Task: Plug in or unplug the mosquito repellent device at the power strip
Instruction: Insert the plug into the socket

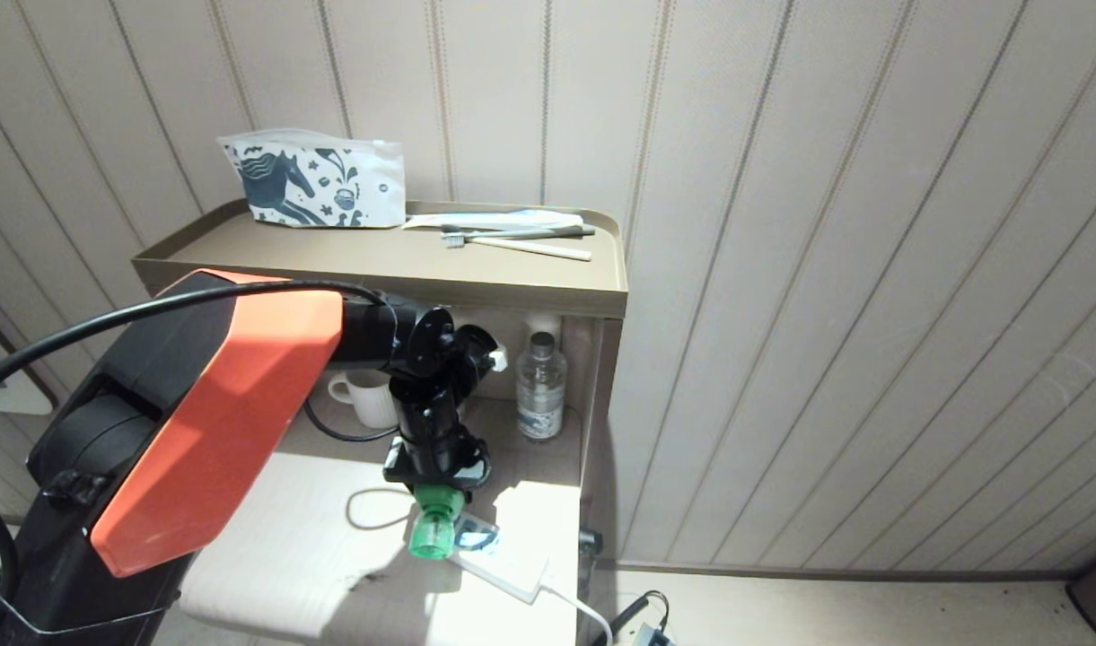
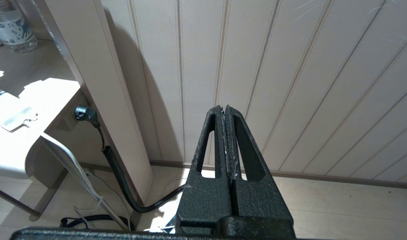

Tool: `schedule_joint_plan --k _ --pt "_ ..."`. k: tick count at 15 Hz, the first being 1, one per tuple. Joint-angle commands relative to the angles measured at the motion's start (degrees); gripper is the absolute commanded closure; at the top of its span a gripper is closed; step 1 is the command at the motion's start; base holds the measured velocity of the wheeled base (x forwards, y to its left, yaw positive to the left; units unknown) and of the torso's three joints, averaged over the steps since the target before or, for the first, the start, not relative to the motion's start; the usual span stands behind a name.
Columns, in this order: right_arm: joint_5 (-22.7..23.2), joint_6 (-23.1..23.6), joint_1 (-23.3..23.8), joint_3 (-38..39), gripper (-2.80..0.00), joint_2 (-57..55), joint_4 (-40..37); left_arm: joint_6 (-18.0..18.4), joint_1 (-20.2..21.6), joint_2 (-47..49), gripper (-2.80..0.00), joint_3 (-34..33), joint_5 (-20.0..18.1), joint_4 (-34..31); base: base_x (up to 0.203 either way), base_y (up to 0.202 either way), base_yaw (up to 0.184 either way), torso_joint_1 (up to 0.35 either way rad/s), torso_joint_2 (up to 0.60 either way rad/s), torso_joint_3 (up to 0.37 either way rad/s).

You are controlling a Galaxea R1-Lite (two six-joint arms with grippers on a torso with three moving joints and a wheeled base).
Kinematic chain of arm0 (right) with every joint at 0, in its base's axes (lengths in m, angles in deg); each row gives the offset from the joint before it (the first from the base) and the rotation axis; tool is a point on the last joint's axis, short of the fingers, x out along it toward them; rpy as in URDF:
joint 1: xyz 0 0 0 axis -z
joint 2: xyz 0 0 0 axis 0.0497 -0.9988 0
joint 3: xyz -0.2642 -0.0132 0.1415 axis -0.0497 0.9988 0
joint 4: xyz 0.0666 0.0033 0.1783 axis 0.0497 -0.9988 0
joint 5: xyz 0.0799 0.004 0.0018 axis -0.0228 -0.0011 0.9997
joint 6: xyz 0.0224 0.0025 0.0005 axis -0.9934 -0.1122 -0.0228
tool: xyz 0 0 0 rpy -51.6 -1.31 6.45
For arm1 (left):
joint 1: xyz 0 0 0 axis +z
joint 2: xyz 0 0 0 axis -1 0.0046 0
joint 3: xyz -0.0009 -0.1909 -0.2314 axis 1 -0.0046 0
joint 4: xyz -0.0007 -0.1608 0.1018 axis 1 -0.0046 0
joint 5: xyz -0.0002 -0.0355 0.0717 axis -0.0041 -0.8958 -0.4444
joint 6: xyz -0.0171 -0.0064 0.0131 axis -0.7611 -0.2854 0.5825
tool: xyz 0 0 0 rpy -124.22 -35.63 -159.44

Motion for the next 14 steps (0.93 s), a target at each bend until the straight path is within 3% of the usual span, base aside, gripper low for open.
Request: schedule_joint_plan --k 1,14 --pt "0.0 0.0 0.0 0.0 0.00 0.0 0.0 0.0 0.1 0.2 0.00 0.0 0.1 -0.2 0.000 0.000 0.000 0.000 0.00 0.000" --pt "0.0 0.0 0.0 0.0 0.00 -0.1 0.0 0.2 0.7 -0.3 0.00 -1.0 -0.1 -0.9 0.000 0.000 0.000 0.000 0.00 0.000"
